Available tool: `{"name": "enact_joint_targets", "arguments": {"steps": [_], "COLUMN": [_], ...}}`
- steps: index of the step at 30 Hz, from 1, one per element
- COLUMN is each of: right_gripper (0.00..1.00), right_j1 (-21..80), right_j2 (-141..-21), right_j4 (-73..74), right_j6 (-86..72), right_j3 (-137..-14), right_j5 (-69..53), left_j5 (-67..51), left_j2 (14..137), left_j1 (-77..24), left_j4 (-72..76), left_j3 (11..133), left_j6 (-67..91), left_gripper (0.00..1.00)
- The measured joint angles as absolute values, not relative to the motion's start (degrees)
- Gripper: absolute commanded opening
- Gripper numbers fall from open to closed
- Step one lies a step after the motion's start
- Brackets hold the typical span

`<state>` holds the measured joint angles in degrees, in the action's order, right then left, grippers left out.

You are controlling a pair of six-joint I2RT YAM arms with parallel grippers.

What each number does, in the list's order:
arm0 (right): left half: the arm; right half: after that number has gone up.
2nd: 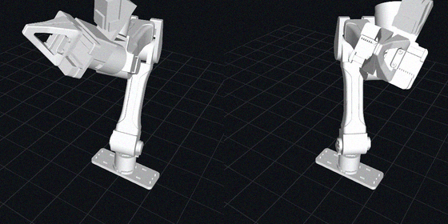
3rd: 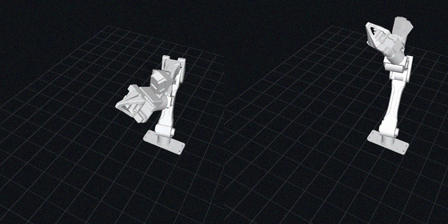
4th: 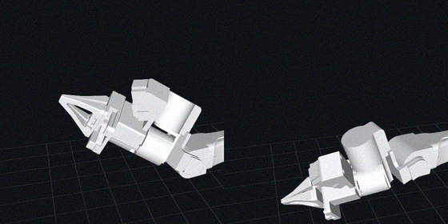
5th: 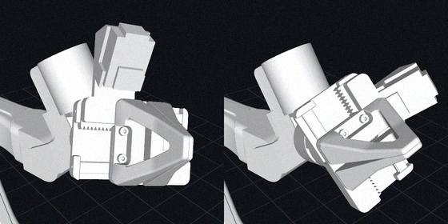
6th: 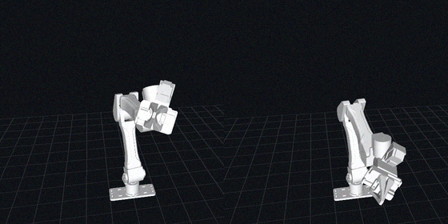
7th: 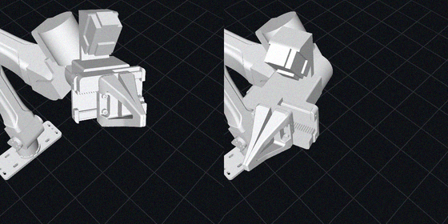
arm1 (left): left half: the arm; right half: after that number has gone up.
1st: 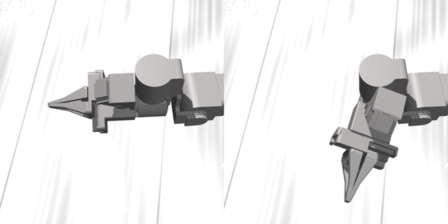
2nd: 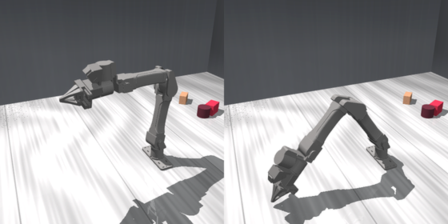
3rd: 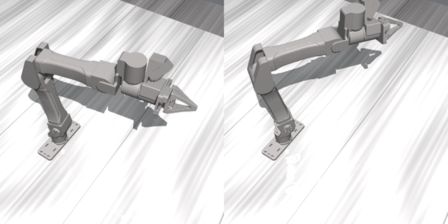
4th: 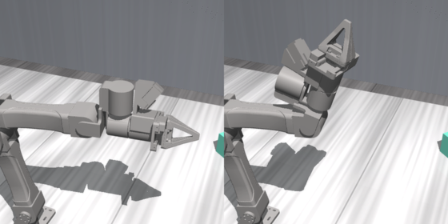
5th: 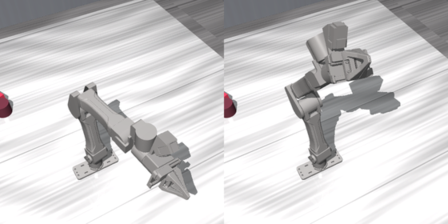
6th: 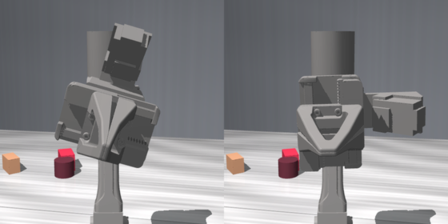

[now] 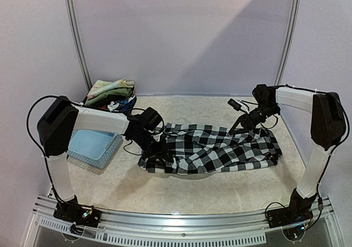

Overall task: Fold and stack the mixed laundry pile
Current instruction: Adjust the rectangle-folded shirt at the center of the board.

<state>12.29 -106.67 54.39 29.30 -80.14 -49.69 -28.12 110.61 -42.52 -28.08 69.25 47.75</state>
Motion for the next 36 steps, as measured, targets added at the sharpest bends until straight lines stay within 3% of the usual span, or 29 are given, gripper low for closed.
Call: {"name": "enact_joint_targets", "arguments": {"steps": [4, 8, 9, 26, 36], "right_gripper": [0.60, 0.60, 0.60, 0.60, 0.60], "right_j1": [12.3, 12.3, 12.3, 3.2, 3.0], "right_j2": [-106.7, -106.7, -106.7, -103.2, -103.2], "right_j4": [54.6, 55.0, 55.1, 58.7, 57.1], "right_j6": [29.9, 30.3, 30.4, 33.2, 32.1], "right_j3": [-80.1, -80.1, -80.1, -83.0, -83.0], "right_j5": [-49.7, -49.6, -49.5, -46.5, -41.3], "left_j5": [-28.8, -29.0, -29.0, -32.9, -36.0], "left_j2": [110.6, 110.6, 110.6, 104.9, 103.1], "left_j1": [-42.5, -42.8, -42.9, -50.8, -53.6], "left_j4": [-26.2, -26.6, -26.7, -32.5, -37.1], "left_j3": [69.6, 72.2, 72.9, 86.4, 94.0], "left_j6": [48.4, 47.7, 47.5, 39.8, 37.2], "left_gripper": [0.25, 0.02, 0.00, 0.00, 0.00]}}
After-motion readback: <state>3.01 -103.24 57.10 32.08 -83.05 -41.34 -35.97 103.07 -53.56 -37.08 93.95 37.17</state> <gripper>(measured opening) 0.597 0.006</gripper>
